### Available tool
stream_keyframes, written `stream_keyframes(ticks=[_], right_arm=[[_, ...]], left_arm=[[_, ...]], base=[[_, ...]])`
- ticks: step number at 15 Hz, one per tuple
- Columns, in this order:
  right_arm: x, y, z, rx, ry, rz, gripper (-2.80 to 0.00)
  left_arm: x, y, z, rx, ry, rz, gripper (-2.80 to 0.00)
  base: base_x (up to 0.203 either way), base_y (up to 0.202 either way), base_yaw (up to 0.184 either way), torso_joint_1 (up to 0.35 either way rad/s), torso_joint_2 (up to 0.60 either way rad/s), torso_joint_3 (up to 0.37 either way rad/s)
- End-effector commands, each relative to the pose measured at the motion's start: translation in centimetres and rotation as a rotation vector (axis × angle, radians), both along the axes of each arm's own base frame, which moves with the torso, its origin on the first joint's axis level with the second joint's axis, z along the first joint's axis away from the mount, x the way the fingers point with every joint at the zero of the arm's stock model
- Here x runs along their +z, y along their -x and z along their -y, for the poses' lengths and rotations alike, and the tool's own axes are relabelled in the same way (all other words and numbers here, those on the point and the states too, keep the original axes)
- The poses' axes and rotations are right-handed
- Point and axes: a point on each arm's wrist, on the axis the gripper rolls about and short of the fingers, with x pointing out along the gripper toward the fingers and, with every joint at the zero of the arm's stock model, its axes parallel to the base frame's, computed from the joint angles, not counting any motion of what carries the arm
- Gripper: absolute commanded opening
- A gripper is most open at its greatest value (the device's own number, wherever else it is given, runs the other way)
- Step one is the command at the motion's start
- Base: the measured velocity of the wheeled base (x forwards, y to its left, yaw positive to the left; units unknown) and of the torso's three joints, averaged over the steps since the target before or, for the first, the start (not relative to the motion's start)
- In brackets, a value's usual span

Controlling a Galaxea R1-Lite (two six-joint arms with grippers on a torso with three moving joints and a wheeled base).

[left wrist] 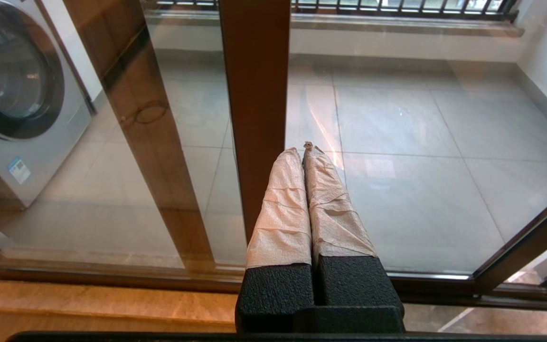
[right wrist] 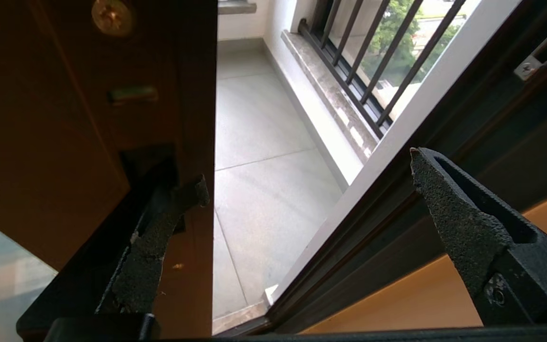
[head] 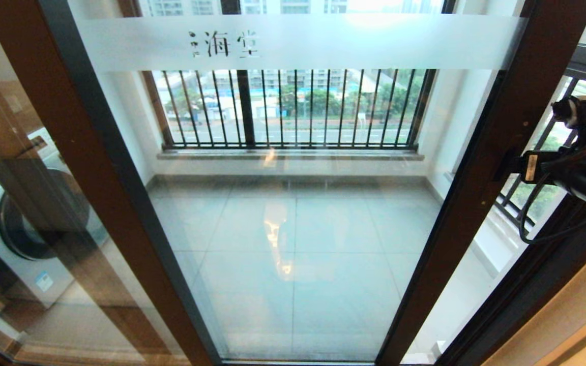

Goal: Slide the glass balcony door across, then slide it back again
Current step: Close the slid door

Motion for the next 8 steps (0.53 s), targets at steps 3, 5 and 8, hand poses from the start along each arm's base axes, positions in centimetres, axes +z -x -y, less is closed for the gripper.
stream_keyframes(ticks=[3, 5, 8], right_arm=[[0.01, 0.07, 0.79, -0.013, -0.001, -0.007, 0.00], [-0.15, 0.08, 0.85, -0.004, -0.005, -0.012, 0.00], [-0.34, 0.60, 0.19, 0.036, -0.010, -0.022, 0.00]], left_arm=[[-0.02, -0.02, 0.00, 0.000, 0.000, -0.003, -2.80], [0.01, -0.01, 0.00, 0.000, 0.000, -0.001, -2.80], [-0.02, -0.02, 0.00, 0.001, 0.000, -0.003, -2.80]], base=[[0.000, 0.000, 0.000, 0.000, 0.00, 0.000], [0.000, 0.000, 0.000, 0.000, 0.00, 0.000], [0.000, 0.000, 0.000, 0.000, 0.00, 0.000]])
